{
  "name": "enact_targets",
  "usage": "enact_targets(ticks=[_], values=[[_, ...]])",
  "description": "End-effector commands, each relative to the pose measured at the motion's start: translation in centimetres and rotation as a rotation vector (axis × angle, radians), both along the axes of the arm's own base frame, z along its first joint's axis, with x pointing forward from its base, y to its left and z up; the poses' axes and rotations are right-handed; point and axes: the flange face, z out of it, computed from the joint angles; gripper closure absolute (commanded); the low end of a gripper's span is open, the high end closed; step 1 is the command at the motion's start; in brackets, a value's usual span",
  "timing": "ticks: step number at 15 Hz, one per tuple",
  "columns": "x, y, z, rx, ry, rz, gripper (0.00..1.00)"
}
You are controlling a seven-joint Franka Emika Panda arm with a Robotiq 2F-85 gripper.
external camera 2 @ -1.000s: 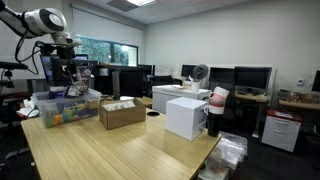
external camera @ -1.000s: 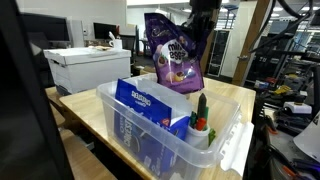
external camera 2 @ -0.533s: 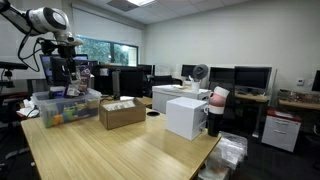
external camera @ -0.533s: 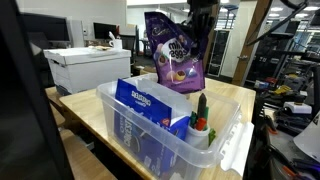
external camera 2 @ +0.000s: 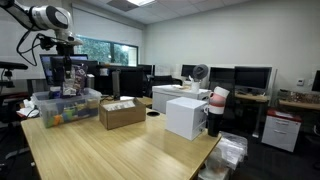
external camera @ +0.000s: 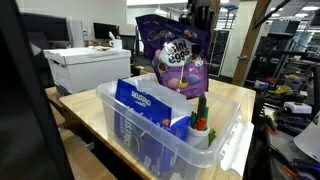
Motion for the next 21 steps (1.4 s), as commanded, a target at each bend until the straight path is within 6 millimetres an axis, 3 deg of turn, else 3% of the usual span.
enact_targets(ticks=[1,6,12,21], values=[[0.4,0.6,0.8,0.035,0.076,-0.008,0.99],[1.0,0.9,0.7,0.027,0.11,-0.062,0.99],[2.7,1.3,-1.1,-0.049,0.136,-0.155,0.99],[5.2,3.9,-3.8,-0.139,0.174,-0.26,0.99]])
